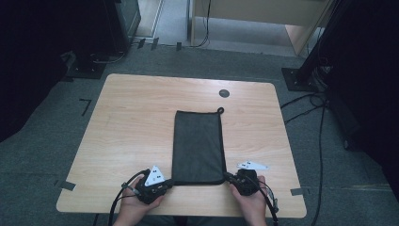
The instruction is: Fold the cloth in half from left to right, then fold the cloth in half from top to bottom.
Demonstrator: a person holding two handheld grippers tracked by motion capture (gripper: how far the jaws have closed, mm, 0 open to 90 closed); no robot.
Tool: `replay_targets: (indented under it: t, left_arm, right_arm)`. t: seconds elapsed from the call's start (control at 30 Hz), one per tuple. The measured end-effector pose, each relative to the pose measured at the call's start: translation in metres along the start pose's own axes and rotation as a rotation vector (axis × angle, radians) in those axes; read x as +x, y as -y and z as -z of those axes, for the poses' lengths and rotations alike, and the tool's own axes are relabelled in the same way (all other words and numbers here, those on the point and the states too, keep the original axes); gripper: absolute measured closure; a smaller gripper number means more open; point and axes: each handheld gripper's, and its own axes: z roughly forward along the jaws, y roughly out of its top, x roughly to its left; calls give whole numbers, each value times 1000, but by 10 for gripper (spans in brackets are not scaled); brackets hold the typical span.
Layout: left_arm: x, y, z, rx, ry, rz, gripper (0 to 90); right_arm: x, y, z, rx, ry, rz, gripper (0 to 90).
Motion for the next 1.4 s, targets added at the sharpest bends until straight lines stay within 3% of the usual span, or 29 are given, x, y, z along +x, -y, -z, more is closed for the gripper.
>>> replay_targets:
  t: [0.1, 0.17, 0.2, 0.27, 0.33, 0.47, 0.57, 0.63, 0.8, 0.9, 0.97, 1.07, 1.23, 1.3, 1.4]
  left_arm:
    - [-3, 2, 2, -3, -4, -6, 875]
    - [-1, 1, 2, -27, 5, 4, 842]
    - [2, 1, 4, -47, 6, 22, 773]
    - [10, 0, 9, -93, 16, 102, 596]
    - [20, -1, 14, -131, 43, 180, 510]
    - [38, -11, 15, -164, -9, 234, 423]
    - [51, -25, 9, -190, -66, 268, 416]
    - [61, -36, 1, -178, -117, 281, 416]
    - [90, -65, -21, -196, -198, 328, 419]
    - [107, -77, -37, -185, -274, 325, 422]
    - [119, -81, -48, -153, -347, 330, 425]
    - [133, -81, -57, -135, -401, 347, 429]
    - [139, -79, -61, -116, -404, 373, 427]
    - [136, -78, -62, -111, -442, 367, 434]
    - [135, -78, -63, -109, -454, 362, 440]
  right_arm:
    - [5, 4, 3, -1, 13, 16, 892]
    - [5, 5, 5, -19, 10, 15, 798]
    - [4, 4, 6, -39, -1, 8, 713]
    - [0, 0, 10, -59, -41, -14, 583]
    - [-5, -4, 13, -79, -49, -25, 535]
    - [-16, -20, 15, -113, -35, -24, 505]
    - [-21, -39, 11, -147, -19, -1, 502]
    - [-23, -52, 5, -162, -8, 12, 507]
    - [-33, -93, -31, -182, 38, 46, 534]
    - [-45, -113, -52, -189, 55, 14, 550]
    - [-51, -124, -63, -193, 56, 1, 567]
    - [-60, -139, -79, -175, 42, -24, 563]
    - [-74, -161, -103, -159, 66, -54, 554]
    - [-78, -168, -112, -144, 77, -44, 547]
    - [-81, -176, -124, -125, 87, -18, 535]
